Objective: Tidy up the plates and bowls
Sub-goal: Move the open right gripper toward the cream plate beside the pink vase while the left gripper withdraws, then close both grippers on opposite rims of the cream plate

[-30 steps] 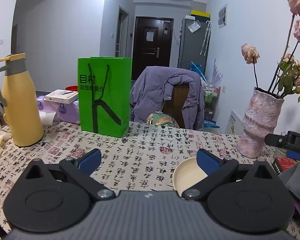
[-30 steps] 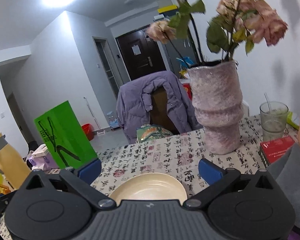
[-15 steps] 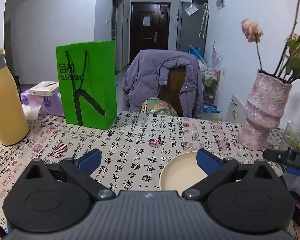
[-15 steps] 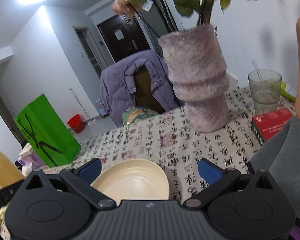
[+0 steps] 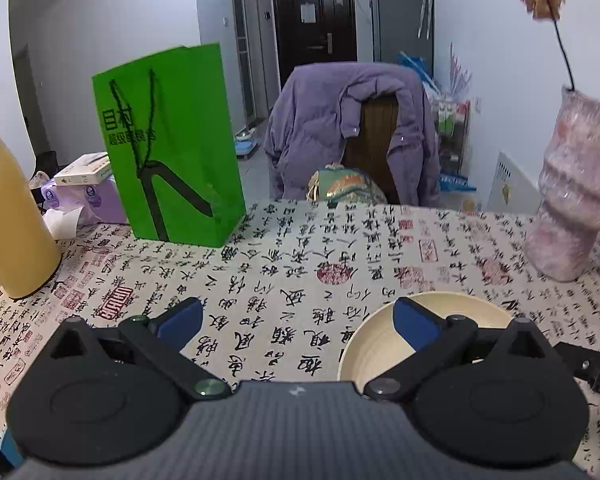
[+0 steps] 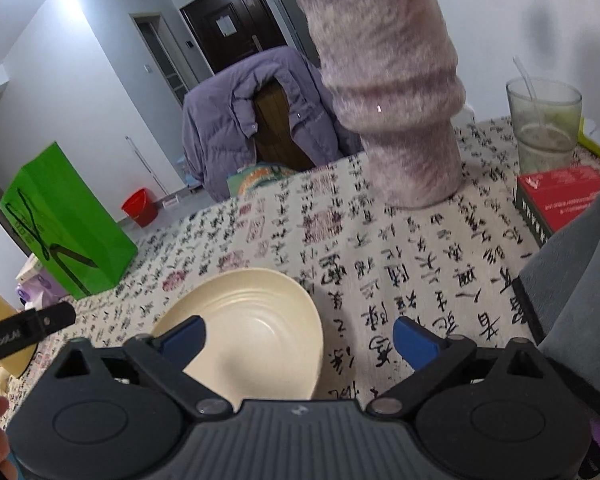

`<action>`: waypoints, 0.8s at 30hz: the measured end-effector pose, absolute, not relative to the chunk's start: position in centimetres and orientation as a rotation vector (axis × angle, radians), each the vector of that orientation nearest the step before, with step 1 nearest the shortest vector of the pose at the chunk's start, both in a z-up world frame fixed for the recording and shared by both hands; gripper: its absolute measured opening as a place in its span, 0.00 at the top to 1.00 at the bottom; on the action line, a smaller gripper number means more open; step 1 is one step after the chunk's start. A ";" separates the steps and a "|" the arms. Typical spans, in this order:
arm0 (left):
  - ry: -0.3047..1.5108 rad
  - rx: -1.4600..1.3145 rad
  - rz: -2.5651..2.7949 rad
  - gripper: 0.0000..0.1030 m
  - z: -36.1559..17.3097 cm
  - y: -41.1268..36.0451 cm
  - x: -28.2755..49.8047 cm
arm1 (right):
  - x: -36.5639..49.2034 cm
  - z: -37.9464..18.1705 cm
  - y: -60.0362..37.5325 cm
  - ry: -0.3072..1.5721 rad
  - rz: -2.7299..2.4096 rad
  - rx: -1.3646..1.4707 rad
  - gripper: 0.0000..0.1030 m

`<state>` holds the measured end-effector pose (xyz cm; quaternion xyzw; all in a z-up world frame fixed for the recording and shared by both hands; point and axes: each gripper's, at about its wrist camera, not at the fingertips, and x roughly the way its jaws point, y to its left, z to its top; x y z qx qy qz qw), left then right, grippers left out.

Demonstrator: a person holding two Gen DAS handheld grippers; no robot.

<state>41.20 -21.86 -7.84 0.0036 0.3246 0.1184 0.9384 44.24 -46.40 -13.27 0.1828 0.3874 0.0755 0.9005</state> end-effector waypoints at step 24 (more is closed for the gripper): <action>0.932 -0.022 0.247 0.36 -13.6 -21.8 46.5 | 45.4 -15.9 -45.9 0.917 0.154 0.398 0.57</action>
